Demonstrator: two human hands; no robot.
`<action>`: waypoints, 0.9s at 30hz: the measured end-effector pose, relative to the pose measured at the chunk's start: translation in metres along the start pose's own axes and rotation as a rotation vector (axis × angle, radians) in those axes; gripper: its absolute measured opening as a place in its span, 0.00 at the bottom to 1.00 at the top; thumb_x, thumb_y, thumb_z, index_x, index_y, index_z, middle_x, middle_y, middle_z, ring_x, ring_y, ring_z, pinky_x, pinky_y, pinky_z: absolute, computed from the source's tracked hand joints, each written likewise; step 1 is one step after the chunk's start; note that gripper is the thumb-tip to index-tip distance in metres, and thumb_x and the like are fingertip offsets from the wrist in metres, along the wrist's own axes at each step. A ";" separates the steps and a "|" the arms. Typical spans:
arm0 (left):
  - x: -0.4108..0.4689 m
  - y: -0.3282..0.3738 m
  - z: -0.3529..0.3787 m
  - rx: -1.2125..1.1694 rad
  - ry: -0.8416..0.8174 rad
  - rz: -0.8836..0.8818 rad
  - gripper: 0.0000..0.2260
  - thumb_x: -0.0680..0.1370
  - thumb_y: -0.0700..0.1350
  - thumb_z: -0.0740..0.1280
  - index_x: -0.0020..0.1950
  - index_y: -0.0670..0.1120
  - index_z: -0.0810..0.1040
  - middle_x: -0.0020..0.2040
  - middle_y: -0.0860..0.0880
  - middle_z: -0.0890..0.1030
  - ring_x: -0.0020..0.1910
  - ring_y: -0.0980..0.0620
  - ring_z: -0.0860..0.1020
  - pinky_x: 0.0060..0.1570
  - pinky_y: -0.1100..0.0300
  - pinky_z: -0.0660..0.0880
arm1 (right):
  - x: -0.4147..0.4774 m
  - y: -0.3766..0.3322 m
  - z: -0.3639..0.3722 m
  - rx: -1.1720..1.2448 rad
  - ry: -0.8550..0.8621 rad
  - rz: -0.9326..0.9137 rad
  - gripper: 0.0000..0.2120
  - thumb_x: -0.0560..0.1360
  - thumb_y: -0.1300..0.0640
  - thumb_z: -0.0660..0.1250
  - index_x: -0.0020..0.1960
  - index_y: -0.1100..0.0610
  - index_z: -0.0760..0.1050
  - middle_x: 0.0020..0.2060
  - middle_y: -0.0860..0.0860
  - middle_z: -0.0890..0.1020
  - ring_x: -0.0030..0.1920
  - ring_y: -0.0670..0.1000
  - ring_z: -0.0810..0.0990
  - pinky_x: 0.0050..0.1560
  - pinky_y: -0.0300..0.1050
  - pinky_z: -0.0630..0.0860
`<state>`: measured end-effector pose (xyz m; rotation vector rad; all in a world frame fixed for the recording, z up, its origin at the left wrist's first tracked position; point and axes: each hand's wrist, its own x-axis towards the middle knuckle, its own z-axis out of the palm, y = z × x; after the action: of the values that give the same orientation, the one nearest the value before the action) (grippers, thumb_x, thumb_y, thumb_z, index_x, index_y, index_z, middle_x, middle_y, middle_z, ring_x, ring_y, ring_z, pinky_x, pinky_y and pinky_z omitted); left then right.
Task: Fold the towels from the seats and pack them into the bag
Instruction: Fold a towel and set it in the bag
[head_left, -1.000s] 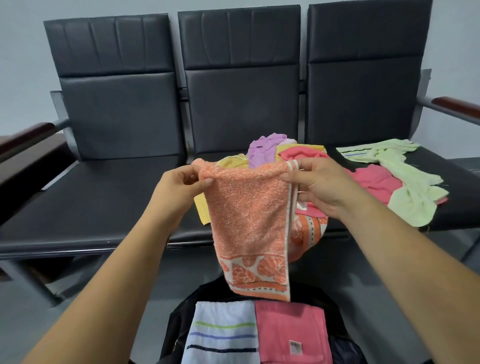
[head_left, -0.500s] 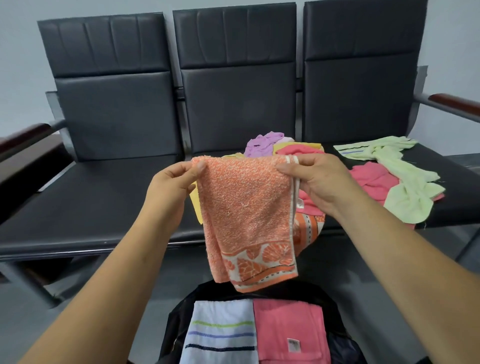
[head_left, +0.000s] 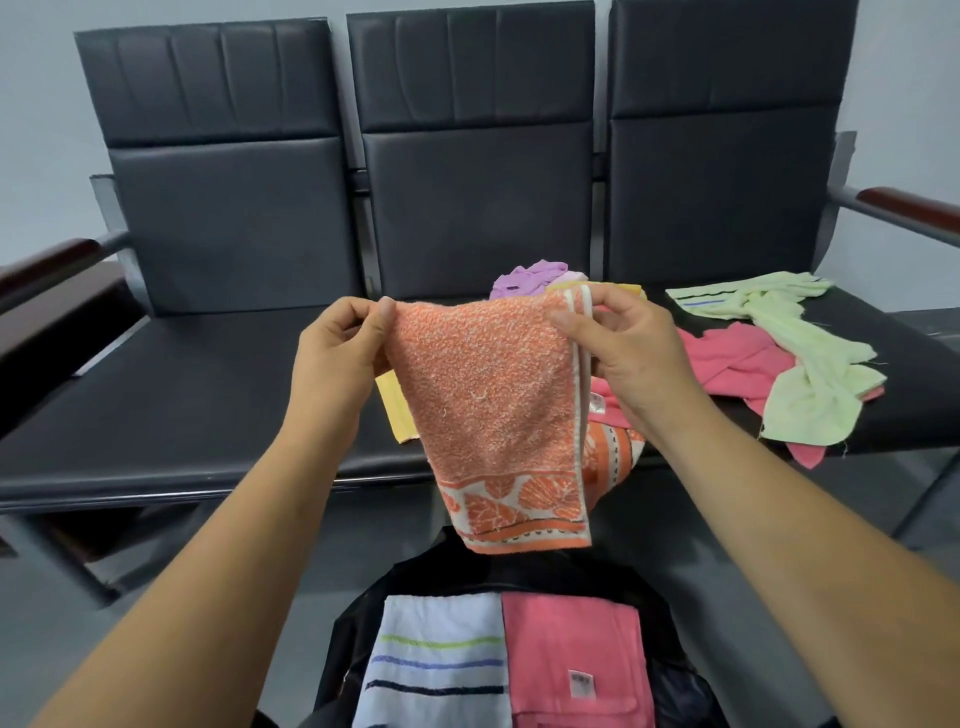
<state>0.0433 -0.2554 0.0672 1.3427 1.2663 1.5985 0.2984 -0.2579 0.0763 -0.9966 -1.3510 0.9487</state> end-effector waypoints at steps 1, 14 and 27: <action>-0.001 0.001 0.001 -0.024 0.004 0.000 0.09 0.81 0.49 0.68 0.50 0.44 0.82 0.46 0.48 0.84 0.46 0.50 0.81 0.50 0.53 0.81 | 0.000 0.000 0.000 0.000 -0.038 -0.005 0.13 0.77 0.60 0.73 0.61 0.58 0.80 0.49 0.55 0.87 0.51 0.56 0.87 0.59 0.61 0.81; -0.004 -0.006 0.005 0.220 -0.369 -0.181 0.15 0.76 0.47 0.75 0.58 0.59 0.73 0.55 0.41 0.80 0.46 0.45 0.82 0.43 0.54 0.78 | 0.007 0.019 -0.006 -0.405 -0.074 0.145 0.29 0.73 0.59 0.77 0.70 0.51 0.69 0.65 0.48 0.74 0.62 0.51 0.76 0.61 0.50 0.75; -0.003 -0.008 0.009 0.074 -0.495 -0.283 0.17 0.75 0.36 0.73 0.61 0.49 0.84 0.61 0.41 0.83 0.56 0.46 0.82 0.59 0.49 0.79 | -0.003 0.004 -0.009 -0.605 -0.571 0.220 0.26 0.69 0.51 0.80 0.66 0.52 0.80 0.61 0.44 0.80 0.57 0.39 0.80 0.54 0.29 0.72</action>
<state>0.0518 -0.2534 0.0586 1.4180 1.1490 0.9558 0.3077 -0.2599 0.0715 -1.4124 -2.1184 1.0585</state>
